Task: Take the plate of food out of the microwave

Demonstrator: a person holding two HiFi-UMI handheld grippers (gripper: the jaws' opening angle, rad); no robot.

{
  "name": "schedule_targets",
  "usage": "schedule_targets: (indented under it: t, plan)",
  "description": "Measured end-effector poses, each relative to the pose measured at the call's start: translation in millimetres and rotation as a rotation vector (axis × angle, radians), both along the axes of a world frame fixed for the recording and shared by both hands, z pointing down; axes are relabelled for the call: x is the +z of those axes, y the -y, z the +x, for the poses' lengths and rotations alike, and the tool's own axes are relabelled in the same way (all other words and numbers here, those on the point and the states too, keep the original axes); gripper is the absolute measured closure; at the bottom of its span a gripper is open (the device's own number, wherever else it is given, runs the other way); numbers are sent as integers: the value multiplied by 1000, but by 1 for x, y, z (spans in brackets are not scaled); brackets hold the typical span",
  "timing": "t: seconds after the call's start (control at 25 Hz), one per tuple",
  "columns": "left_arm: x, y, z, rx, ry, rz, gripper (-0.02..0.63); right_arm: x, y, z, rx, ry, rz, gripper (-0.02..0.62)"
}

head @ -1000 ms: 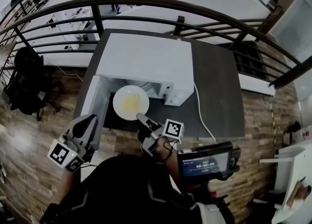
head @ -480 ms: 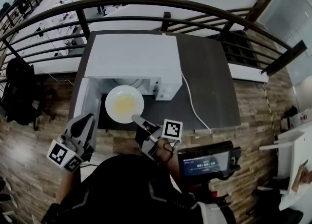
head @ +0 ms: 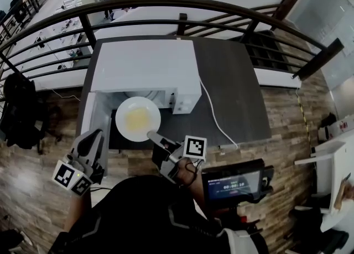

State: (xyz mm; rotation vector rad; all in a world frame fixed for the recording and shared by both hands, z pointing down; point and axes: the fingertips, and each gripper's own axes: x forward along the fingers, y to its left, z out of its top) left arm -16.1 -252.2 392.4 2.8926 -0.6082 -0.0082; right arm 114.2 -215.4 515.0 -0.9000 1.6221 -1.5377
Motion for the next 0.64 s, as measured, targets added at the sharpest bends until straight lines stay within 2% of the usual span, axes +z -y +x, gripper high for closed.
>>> schedule_targets:
  t: [0.64]
  plan:
    - [-2,-3,12,4,-4,-14,603,-16,-13,-1,-9,33,30,580]
